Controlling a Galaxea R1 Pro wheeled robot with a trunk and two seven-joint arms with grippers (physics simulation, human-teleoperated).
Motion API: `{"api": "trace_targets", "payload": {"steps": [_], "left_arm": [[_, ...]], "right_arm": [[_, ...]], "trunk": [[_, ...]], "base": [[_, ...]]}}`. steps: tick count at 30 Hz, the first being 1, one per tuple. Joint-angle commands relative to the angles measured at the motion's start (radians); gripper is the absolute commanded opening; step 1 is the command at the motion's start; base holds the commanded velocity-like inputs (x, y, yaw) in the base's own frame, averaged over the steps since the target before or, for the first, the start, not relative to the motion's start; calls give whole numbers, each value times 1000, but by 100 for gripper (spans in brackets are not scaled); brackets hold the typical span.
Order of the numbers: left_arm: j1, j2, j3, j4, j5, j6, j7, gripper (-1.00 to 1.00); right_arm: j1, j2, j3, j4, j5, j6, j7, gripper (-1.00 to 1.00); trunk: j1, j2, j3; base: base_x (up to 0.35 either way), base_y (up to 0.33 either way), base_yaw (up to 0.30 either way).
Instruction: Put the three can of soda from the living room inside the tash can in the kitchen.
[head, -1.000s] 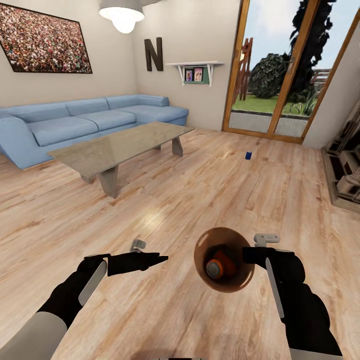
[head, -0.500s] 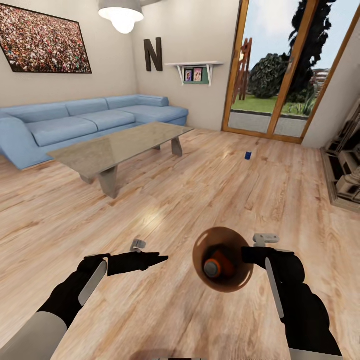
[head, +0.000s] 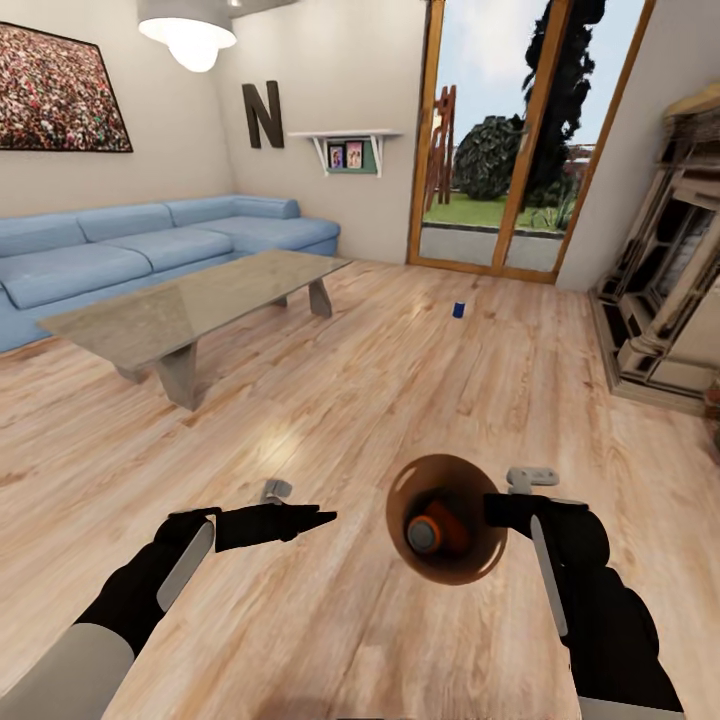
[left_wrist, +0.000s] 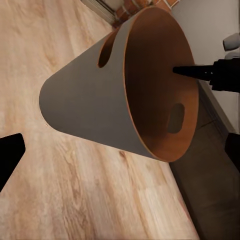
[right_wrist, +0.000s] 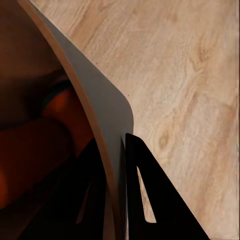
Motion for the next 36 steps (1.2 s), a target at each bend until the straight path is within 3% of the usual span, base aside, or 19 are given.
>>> {"api": "trace_targets", "payload": {"steps": [1, 16, 36], "left_arm": [[0, 0, 0, 0, 0, 0, 0, 100], [0, -3, 0, 2, -2, 1, 0, 100], [0, -6, 0, 4, -6, 3, 3, 100]], "right_arm": [[0, 0, 0, 0, -13, 0, 4, -100], [0, -1, 0, 0, -13, 0, 4, -100], [0, -4, 1, 0, -13, 0, 4, -100]], "trunk": [[0, 0, 1], [0, 0, 13], [0, 0, 28]], "base": [[0, 0, -241], [9, 0, -240], [318, 0, -212]]}}
